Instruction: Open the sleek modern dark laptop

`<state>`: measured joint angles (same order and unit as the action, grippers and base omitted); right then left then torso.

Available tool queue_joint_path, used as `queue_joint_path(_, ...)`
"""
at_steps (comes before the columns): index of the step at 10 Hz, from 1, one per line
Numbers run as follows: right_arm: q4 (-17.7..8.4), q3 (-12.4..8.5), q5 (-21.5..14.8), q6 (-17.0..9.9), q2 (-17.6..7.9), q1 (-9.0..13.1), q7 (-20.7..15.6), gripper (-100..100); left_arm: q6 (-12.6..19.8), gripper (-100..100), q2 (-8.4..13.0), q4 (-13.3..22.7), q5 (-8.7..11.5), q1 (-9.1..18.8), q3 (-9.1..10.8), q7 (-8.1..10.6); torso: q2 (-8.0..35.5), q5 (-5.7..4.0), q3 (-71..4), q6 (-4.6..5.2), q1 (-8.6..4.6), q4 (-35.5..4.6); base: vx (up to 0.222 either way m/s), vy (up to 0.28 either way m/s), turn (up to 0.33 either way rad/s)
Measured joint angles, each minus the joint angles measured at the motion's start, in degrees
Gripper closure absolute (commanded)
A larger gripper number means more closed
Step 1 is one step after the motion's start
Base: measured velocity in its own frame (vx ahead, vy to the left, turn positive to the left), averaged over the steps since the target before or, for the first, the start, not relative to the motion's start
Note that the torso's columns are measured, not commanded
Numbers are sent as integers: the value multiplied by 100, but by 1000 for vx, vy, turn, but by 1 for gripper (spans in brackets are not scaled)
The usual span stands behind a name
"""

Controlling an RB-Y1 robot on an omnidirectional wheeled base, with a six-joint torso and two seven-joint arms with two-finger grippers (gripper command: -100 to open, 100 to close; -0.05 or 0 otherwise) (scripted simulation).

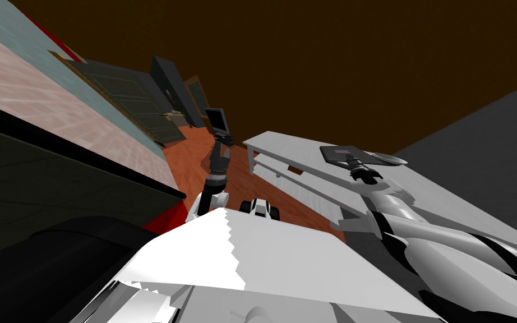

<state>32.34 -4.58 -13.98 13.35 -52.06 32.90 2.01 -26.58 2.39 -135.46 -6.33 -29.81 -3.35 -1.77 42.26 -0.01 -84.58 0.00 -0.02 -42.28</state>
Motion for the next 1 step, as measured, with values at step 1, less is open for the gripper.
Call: queue_joint_path(1,0,0,0,0,0,0,0,0,0,0,0,0,0,0,0,0,2,0,1,0,0,-1,0,0,0)
